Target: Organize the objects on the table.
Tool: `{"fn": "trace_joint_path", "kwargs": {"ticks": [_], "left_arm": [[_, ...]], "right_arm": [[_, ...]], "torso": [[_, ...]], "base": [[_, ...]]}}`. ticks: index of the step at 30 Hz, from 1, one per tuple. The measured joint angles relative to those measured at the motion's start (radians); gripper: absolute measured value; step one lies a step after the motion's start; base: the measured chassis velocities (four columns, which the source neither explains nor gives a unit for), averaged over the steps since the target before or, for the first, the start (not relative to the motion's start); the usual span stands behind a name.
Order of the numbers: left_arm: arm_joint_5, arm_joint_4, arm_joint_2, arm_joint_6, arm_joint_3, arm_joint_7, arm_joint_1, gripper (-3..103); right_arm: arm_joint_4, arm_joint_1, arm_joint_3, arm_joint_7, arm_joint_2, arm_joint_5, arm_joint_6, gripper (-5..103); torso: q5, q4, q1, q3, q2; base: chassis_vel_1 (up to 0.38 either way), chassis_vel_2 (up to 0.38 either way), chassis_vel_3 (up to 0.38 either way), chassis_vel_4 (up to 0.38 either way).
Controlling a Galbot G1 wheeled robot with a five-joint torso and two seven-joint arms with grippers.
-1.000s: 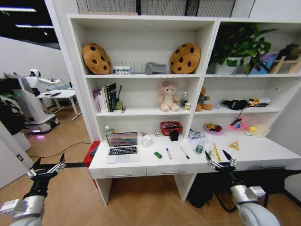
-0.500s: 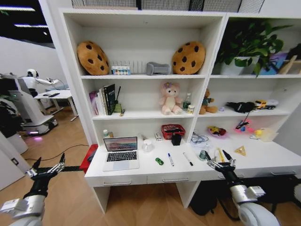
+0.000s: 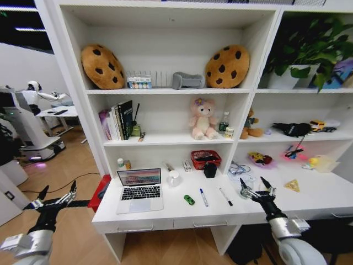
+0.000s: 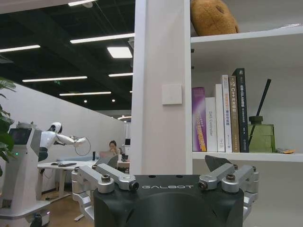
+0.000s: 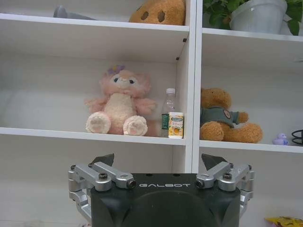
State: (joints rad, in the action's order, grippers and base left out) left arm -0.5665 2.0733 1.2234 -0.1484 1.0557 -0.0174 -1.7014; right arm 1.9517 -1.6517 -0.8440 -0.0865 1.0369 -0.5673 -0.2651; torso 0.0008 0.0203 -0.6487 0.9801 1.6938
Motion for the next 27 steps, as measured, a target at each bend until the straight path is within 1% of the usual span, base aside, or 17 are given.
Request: {"fn": "trace_joint_path", "kwargs": {"ticks": [7, 13, 16, 27], "left_arm": [[0.001, -0.002, 0.004, -0.001, -0.002, 0.000, 0.001, 100], [0.001, -0.004, 0.005, -0.003, -0.003, 0.001, 0.002, 100], [0.000, -0.003, 0.004, -0.003, -0.003, 0.002, 0.001, 100], [0.017, 0.015, -0.006, -0.003, -0.005, 0.002, -0.005, 100]], "right_arm": [[-0.003, -0.003, 0.001, 0.002, 0.003, 0.005, 0.000, 100], [-0.007, -0.002, 0.004, 0.019, 0.004, 0.010, 0.000, 100], [-0.007, 0.001, 0.005, 0.022, 0.002, 0.010, -0.001, 100], [-0.007, -0.001, 0.004, 0.022, 0.000, 0.016, -0.001, 100]], "torso": [[0.0000, 0.0000, 0.000, 0.000, 0.000], [0.0001, 0.0002, 0.000, 0.000, 0.000], [0.0000, 0.0000, -0.001, 0.000, 0.000], [0.0001, 0.0000, 0.000, 0.000, 0.000]], "base": [[-0.121, 0.132, 0.138, -0.127], [-0.121, 0.109, 0.126, -0.101], [-0.068, 0.064, 0.075, -0.066], [0.000, 0.000, 0.000, 0.000]]}}
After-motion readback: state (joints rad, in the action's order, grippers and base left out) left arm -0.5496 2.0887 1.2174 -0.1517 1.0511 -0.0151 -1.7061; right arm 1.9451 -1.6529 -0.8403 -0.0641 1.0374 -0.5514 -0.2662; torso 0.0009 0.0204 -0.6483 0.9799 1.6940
